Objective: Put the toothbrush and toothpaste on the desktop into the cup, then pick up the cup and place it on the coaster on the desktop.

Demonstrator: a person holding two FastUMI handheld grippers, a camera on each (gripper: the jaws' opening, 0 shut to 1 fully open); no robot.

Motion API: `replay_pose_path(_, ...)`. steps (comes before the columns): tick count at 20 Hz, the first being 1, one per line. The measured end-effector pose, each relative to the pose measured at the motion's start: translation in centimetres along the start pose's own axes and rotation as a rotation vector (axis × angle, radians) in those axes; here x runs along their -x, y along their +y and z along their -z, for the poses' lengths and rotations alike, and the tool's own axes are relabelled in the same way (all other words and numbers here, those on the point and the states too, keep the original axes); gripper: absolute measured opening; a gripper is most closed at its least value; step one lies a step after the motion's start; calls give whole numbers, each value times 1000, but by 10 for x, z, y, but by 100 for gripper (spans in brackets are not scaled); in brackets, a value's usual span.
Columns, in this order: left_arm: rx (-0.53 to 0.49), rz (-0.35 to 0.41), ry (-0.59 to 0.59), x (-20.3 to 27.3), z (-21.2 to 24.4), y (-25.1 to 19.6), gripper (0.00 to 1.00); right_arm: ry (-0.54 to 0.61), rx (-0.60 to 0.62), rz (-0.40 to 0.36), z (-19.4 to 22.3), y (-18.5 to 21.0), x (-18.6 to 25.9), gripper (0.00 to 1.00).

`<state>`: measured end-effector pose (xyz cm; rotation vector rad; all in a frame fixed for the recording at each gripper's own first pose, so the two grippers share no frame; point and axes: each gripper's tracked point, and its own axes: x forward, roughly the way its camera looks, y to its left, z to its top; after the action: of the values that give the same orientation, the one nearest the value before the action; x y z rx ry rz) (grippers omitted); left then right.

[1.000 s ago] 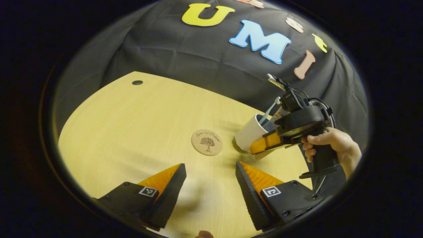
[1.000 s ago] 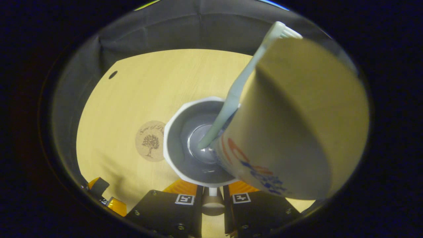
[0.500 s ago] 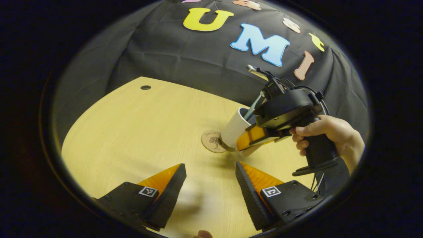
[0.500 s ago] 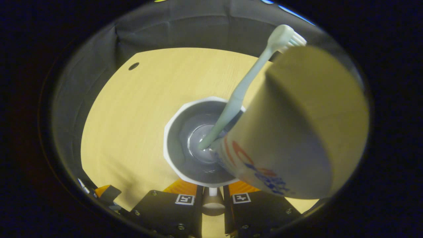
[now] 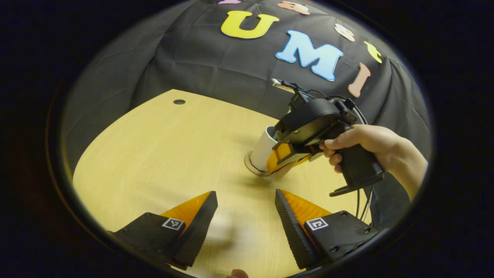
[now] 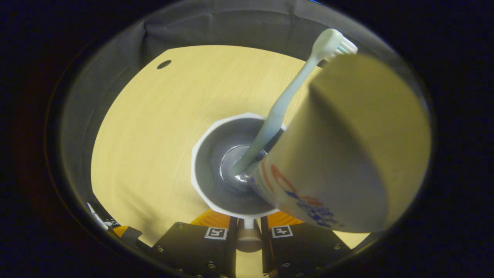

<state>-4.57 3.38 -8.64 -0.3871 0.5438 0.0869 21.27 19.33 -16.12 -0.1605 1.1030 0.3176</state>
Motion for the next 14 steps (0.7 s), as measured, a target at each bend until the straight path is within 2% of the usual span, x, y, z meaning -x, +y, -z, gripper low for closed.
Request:
replay_pose_path(3,-3,5,-3,0,0,-1,99,-3,1,11,-1,1,-4,27)
replay_pose_path(4,-3,6,2,0,1,-1,95,0,1,9,0,0,-2,27)
replay_pose_path(5,-5,4,6,-1,2,-1,99,-2,1,7,0,-1,0,27)
replay_pose_path(7,-1,-2,4,-1,1,-1,99,-3,6,3,1,-2,0,31)
replay_pose_path(9,3,-5,2,-1,0,0,100,-20,13,-6,0,-3,7,27)
replay_pose_path(12,-4,-21,-1,0,-2,0,99,-74,13,-32,-7,-3,27,36)
replay_pose_path(13,-8,-25,-7,0,-3,-1,99,-100,7,-40,-8,-6,34,47)
replay_pose_path(14,-11,-26,-11,0,-4,-1,99,-123,-2,-54,-12,-7,46,49)
